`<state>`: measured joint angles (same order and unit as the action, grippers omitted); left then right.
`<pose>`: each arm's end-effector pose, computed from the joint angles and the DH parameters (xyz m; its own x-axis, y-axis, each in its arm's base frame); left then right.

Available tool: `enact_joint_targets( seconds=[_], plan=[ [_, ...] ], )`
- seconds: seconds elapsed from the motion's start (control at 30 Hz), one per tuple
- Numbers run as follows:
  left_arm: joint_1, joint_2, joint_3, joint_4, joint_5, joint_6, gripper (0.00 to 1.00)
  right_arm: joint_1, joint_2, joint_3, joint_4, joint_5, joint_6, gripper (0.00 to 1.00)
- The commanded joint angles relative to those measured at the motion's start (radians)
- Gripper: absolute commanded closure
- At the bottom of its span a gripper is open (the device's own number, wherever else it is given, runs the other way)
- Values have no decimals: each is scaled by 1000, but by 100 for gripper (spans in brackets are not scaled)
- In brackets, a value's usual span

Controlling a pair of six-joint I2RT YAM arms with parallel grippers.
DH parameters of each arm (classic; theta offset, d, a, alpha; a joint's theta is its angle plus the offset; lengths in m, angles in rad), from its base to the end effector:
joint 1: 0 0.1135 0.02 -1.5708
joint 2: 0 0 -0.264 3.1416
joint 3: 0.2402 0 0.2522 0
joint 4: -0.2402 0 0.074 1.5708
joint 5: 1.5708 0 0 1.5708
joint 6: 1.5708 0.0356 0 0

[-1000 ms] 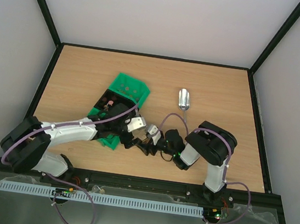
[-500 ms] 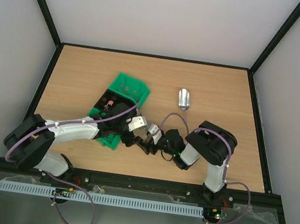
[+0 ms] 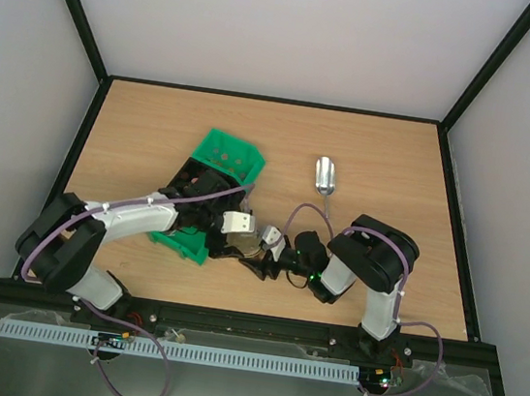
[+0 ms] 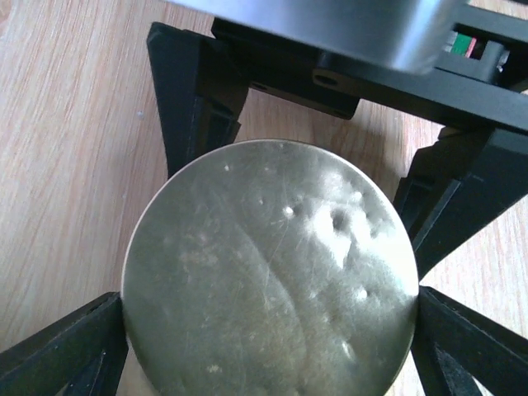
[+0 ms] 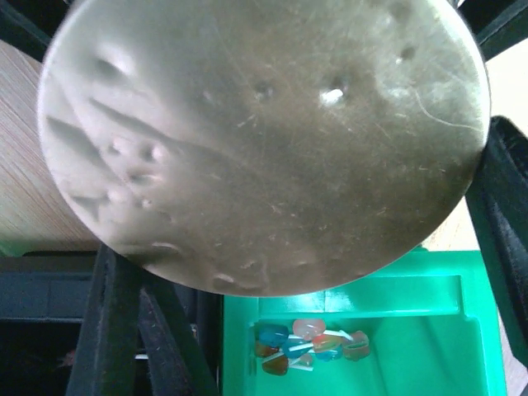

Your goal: Pack the candies

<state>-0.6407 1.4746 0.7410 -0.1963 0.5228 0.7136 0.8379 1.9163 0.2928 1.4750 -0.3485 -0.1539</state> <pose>0.2134 -0.1813 0.1728 0.0099 0.7001 -0.7140 0.9931 0.0766 0.0888 0.1667 0.2034 0.0982 0.0439 -0.1666 -0.9851 -0.9288 0.3565 -0.1017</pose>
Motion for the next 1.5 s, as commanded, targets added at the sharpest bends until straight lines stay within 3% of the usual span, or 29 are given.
enact_joint_targets(
  seconds=[0.0, 0.07, 0.33, 0.5, 0.7, 1.17, 1.47],
  plan=[
    [63, 28, 56, -19, -96, 138, 4, 10, -13, -27, 42, -84, -4, 67],
    [67, 5, 50, -11, -92, 105, 1, 10, -11, -24, 42, -64, 4, 68],
    [7, -203, -91, 38, -88, 20, 2, 10, 2, -6, 37, -4, 43, 69],
    [-73, -263, -133, 80, -107, 14, 29, 10, 8, -1, 36, -3, 54, 69],
    [-149, -195, -113, 140, -134, 4, 51, 10, 13, 6, 30, -1, 59, 69],
    [-190, -131, -114, 175, -243, 20, 76, 10, 10, 1, 23, -4, 40, 72],
    [-151, -168, -149, 137, -304, 80, 81, 10, 12, -19, 34, -34, 12, 77]
  ],
)
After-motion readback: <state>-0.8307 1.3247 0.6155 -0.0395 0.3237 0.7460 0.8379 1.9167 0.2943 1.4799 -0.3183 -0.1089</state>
